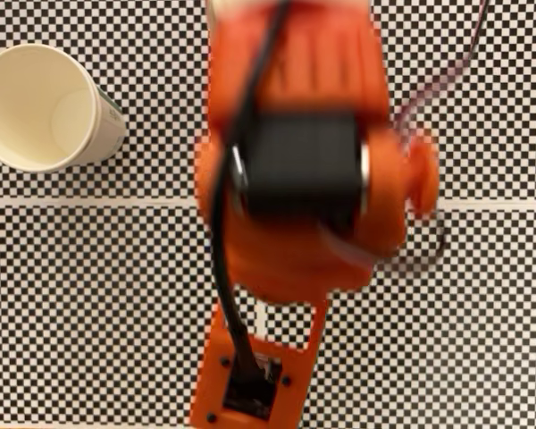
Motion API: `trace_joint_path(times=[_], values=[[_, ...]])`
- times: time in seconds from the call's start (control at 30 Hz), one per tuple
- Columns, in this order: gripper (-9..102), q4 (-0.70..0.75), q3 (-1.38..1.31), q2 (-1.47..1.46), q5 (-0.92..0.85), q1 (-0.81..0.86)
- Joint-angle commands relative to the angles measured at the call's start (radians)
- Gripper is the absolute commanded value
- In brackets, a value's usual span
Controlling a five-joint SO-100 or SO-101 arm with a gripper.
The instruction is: Grasp basketball and place into cup.
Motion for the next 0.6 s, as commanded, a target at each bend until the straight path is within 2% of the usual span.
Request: trace_joint_path(times=[0.0,0.23,0.37,0.57], values=[[14,0.009,0.106,0.181,-0.029,0.058],[10,0.000,0.308,0.437,-0.166,0.247],[9,-0.008,0.344,0.492,-0.276,0.345],[7,-0.014,0.365,0.538,-0.313,0.457]])
